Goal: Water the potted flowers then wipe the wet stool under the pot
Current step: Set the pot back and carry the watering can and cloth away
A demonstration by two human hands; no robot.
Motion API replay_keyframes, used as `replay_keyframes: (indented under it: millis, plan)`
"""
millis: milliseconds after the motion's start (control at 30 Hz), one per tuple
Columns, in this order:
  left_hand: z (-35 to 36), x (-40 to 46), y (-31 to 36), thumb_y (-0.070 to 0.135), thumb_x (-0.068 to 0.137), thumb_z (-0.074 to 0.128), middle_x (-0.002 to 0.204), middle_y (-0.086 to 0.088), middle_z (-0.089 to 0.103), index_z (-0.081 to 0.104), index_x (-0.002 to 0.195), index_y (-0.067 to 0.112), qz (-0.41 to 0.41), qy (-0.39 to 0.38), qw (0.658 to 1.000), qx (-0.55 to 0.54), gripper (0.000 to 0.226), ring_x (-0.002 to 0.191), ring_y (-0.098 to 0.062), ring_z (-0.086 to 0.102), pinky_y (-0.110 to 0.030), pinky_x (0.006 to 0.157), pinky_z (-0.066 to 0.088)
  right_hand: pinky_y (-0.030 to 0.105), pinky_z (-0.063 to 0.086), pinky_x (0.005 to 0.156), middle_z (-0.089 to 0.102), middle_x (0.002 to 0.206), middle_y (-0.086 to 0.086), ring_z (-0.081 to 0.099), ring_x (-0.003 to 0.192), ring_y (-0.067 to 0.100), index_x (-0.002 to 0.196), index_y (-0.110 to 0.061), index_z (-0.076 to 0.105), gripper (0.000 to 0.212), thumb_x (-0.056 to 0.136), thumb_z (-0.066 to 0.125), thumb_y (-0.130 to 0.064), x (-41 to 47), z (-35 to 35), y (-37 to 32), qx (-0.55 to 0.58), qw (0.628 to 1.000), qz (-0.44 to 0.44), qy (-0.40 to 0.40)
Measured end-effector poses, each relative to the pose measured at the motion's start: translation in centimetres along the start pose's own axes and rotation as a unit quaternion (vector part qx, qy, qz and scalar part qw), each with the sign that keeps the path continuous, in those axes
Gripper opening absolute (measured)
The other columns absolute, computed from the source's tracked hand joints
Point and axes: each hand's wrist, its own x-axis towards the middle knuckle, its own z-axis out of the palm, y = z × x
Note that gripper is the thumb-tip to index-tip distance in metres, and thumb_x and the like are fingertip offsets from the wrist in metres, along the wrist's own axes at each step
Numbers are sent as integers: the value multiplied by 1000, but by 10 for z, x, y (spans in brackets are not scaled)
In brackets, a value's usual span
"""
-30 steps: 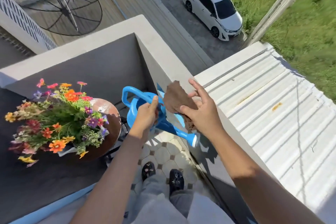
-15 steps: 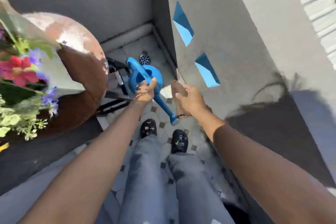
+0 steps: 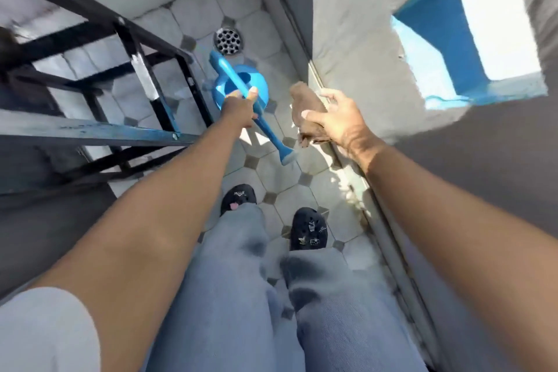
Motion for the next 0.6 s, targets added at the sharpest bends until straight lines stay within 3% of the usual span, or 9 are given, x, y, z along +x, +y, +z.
replay_keyframes:
  millis: [67, 167, 300, 433, 533, 600]
  plan:
    - [5, 17, -6, 42, 98, 49, 79, -2, 60, 55, 104, 15, -11, -6, 1000, -9, 28, 47, -2, 59, -21, 42, 42, 44, 59, 89, 68, 121, 12, 71, 103, 23, 133, -9, 53, 66, 74, 82, -4, 14, 5, 4, 23, 1000, -5, -15]
    - [15, 36, -9, 43, 100, 46, 81, 2, 59, 55, 107, 17, 0, -32, 999, 3, 28, 56, -5, 57, -19, 38, 42, 36, 59, 91, 67, 122, 11, 68, 108, 20, 132, -8, 55, 64, 74, 80, 3, 32, 7, 3, 23, 998, -28, -56]
    - [19, 53, -4, 38, 101, 46, 90, 2, 60, 58, 113, 17, 35, -72, 996, 32, 28, 61, -8, 58, -19, 40, 45, 24, 57, 80, 75, 104, -11, 71, 99, 9, 117, -22, 64, 52, 79, 69, 12, 43, 8, -7, -9, 985, -64, -159]
    - [20, 56, -12, 33, 100, 45, 92, 0, 59, 54, 97, 21, 13, -111, 993, 40, 15, 61, -9, 55, -17, 37, 42, 38, 57, 91, 75, 108, -7, 71, 102, 9, 115, -25, 67, 50, 78, 64, 7, 50, 10, -20, -44, 972, -92, -210]
    - [15, 54, -5, 21, 100, 36, 96, -6, 58, 54, 103, 16, -30, -49, 998, -15, 19, 60, -13, 53, -22, 42, 42, 36, 54, 90, 75, 106, -10, 70, 101, 9, 111, -29, 70, 53, 75, 61, 8, 54, 16, -33, -77, 961, -98, -245]
    - [6, 42, 7, 36, 102, 33, 93, -5, 62, 61, 110, 16, -56, 0, 992, -113, 35, 62, -18, 55, -25, 49, 43, 40, 51, 92, 74, 112, -1, 69, 105, 14, 110, -26, 71, 56, 73, 57, 14, 60, 22, -42, -72, 962, -76, -252]
